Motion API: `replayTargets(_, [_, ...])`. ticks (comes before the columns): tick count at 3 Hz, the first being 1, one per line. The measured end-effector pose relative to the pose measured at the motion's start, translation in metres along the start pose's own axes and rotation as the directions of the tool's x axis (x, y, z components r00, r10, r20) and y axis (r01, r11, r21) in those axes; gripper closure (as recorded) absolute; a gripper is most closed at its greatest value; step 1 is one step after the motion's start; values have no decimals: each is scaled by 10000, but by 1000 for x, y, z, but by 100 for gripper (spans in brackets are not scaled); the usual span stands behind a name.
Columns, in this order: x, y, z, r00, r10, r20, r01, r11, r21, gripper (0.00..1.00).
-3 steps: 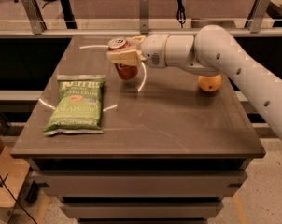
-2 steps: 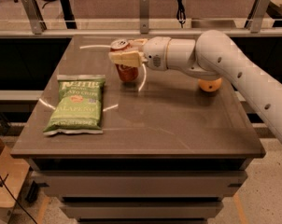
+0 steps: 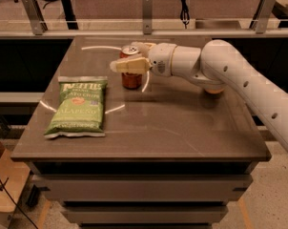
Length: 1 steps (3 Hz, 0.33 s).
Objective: Place coke can upright
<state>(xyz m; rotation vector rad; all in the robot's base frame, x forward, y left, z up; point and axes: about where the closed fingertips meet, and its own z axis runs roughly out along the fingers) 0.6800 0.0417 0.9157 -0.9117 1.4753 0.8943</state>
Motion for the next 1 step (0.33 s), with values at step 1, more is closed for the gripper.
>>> replayTargets(1, [0, 0, 0, 10000, -7, 15, 7, 10000, 10, 0])
